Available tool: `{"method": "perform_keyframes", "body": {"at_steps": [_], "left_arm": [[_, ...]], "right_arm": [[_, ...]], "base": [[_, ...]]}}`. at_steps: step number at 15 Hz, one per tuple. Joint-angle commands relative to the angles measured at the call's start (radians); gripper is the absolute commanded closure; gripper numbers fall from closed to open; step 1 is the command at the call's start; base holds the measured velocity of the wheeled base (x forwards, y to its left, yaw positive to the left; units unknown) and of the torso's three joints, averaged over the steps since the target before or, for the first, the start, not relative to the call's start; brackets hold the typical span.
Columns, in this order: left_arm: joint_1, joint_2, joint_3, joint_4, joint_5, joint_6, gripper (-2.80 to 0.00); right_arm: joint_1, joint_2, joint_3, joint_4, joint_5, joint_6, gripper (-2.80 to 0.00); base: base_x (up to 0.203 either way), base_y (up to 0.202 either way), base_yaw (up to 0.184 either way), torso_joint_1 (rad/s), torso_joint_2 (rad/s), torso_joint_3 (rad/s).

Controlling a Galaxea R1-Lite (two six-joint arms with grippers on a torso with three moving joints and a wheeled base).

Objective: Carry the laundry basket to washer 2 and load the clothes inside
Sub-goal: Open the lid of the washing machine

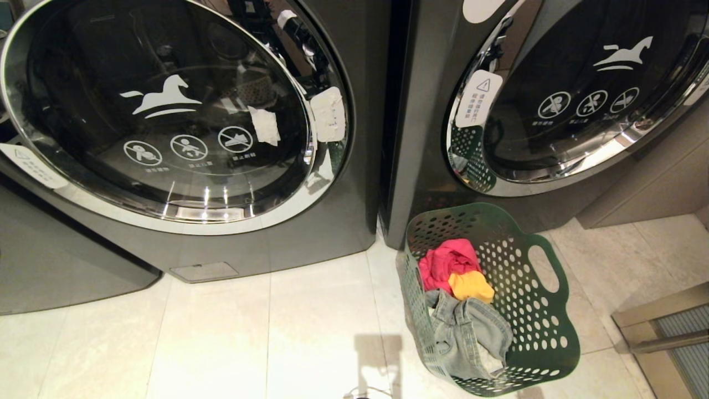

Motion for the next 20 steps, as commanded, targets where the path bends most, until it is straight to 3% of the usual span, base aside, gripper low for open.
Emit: {"method": "perform_keyframes", "body": {"at_steps": [1, 4, 7, 12, 20], "left_arm": [[0.0, 0.002, 0.001, 0.002, 0.002, -0.042, 0.0], [0.0, 0.003, 0.002, 0.001, 0.005, -0.111, 0.0], [0.0, 0.002, 0.002, 0.002, 0.005, -0.11, 0.0], [0.0, 0.002, 0.002, 0.002, 0.011, -0.111, 0.0], [0.0, 0.002, 0.002, 0.0, 0.034, -0.113, 0.0]], "right_arm": [[0.015, -0.038, -0.001, 0.014, 0.001, -0.003, 0.0], [0.051, -0.132, -0.022, 0.07, -0.004, -0.001, 0.0], [0.05, -0.258, -0.027, 0.077, -0.012, 0.0, 0.0], [0.05, -0.26, 0.001, 0.004, -0.024, 0.03, 0.0], [0.05, -0.26, 0.002, 0.005, -0.024, 0.03, 0.0]], "base": [[0.0, 0.0, 0.0, 0.0, 0.0, 0.0], [0.0, 0.0, 0.0, 0.0, 0.0, 0.0], [0.0, 0.0, 0.0, 0.0, 0.0, 0.0], [0.0, 0.0, 0.0, 0.0, 0.0, 0.0], [0.0, 0.0, 0.0, 0.0, 0.0, 0.0]]}}
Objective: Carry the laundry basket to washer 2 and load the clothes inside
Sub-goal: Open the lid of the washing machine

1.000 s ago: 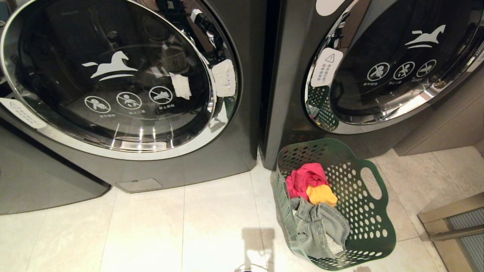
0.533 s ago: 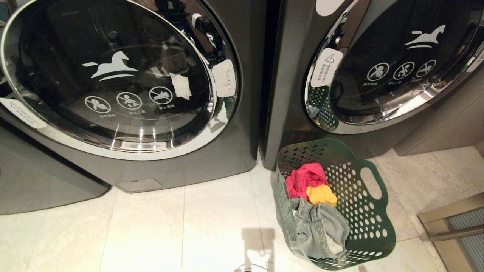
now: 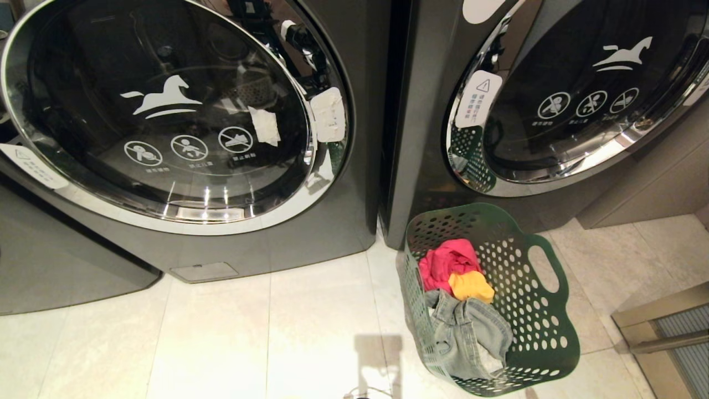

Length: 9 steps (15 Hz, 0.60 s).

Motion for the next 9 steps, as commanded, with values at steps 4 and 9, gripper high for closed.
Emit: {"method": "perform_keyframes", "body": {"at_steps": [4, 9], "left_arm": [[0.0, 0.005, 0.0, 0.002, 0.001, 0.0, 0.0], [0.0, 0.005, 0.0, 0.002, -0.001, 0.0, 0.0]], "right_arm": [[0.0, 0.001, 0.0, -0.002, 0.0, 0.0, 0.0], [0.0, 0.001, 0.0, 0.0, 0.0, 0.0, 0.0]], "base": [[0.0, 0.0, 0.0, 0.0, 0.0, 0.108], [0.0, 0.0, 0.0, 0.004, 0.0, 0.203]]}}
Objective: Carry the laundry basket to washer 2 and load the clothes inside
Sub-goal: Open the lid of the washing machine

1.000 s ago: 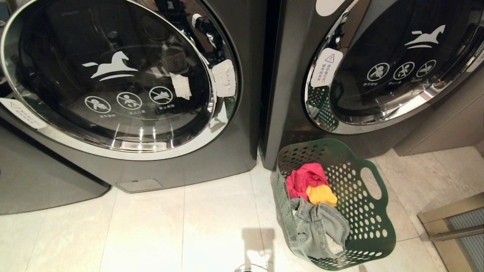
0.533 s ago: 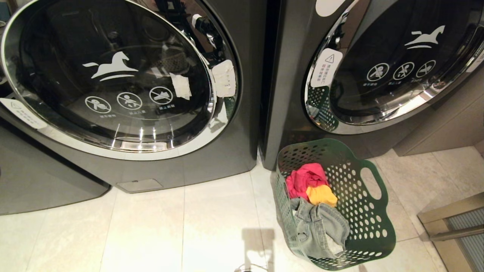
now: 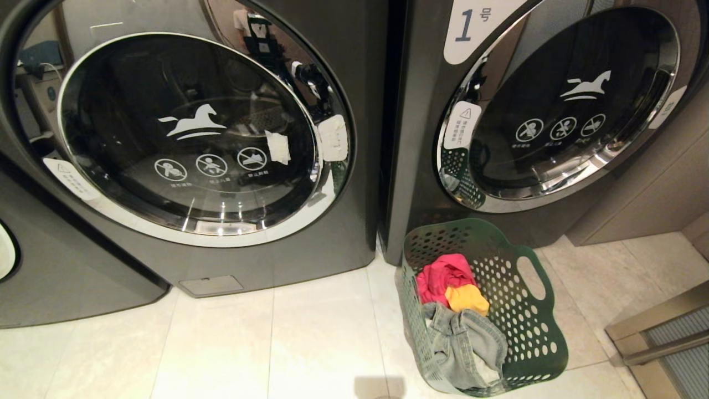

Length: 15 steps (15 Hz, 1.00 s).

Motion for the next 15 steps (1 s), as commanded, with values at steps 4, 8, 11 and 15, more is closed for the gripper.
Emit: {"method": "perform_keyframes", "body": {"at_steps": [4, 8, 11, 15], "left_arm": [[0.0, 0.005, 0.0, 0.002, 0.0, 0.0, 0.0], [0.0, 0.005, 0.0, 0.002, 0.0, 0.0, 0.0], [0.0, 0.003, 0.0, 0.002, 0.0, 0.0, 0.0], [0.0, 0.003, 0.0, 0.002, 0.0, -0.003, 0.0]], "right_arm": [[0.0, 0.001, 0.0, 0.001, 0.001, 0.0, 0.0], [0.0, 0.001, 0.0, 0.001, -0.001, 0.0, 0.0], [0.0, 0.001, 0.0, 0.001, -0.001, 0.0, 0.0], [0.0, 0.002, 0.0, 0.001, -0.001, 0.0, 0.0]], "base": [[0.0, 0.0, 0.0, 0.004, 0.0, 0.205], [0.0, 0.0, 0.0, 0.002, 0.0, 0.206], [0.0, 0.0, 0.0, 0.005, 0.0, 0.205], [0.0, 0.0, 0.0, 0.003, 0.0, 0.065]]}}
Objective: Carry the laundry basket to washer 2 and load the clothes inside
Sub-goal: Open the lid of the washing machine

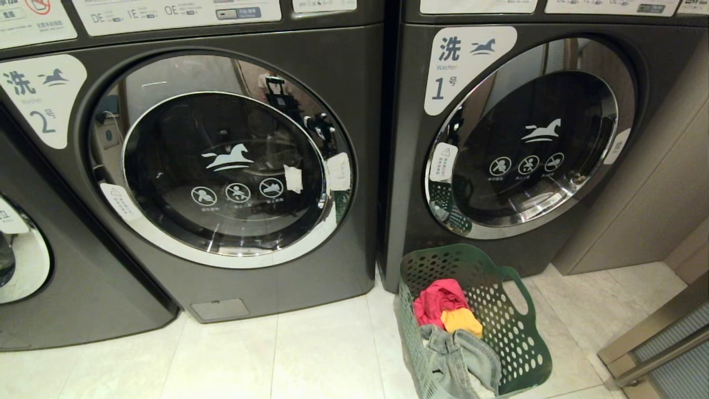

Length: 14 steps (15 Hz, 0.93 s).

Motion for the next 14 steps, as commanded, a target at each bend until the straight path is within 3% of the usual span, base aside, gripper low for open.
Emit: {"method": "perform_keyframes", "body": {"at_steps": [1, 4, 11, 14], "left_arm": [[0.0, 0.002, 0.0, 0.002, 0.001, -0.001, 0.0], [0.0, 0.002, 0.0, 0.002, 0.002, -0.001, 0.0], [0.0, 0.002, 0.0, 0.002, 0.002, -0.001, 0.0], [0.0, 0.002, 0.0, 0.002, 0.001, -0.001, 0.0]], "right_arm": [[0.0, 0.001, 0.0, 0.0, 0.0, 0.0, 0.0], [0.0, 0.001, 0.0, 0.0, 0.002, -0.002, 0.0], [0.0, 0.001, 0.0, 0.0, 0.002, -0.001, 0.0], [0.0, 0.001, 0.0, 0.0, 0.0, 0.0, 0.0]], "base": [[0.0, 0.0, 0.0, 0.0, 0.0, 0.0], [0.002, 0.0, 0.027, 0.001, 0.0, 0.001], [0.001, -0.008, 0.187, 0.003, 0.0, 0.002], [-0.002, -0.001, 0.031, 0.001, 0.0, 0.0]]}}
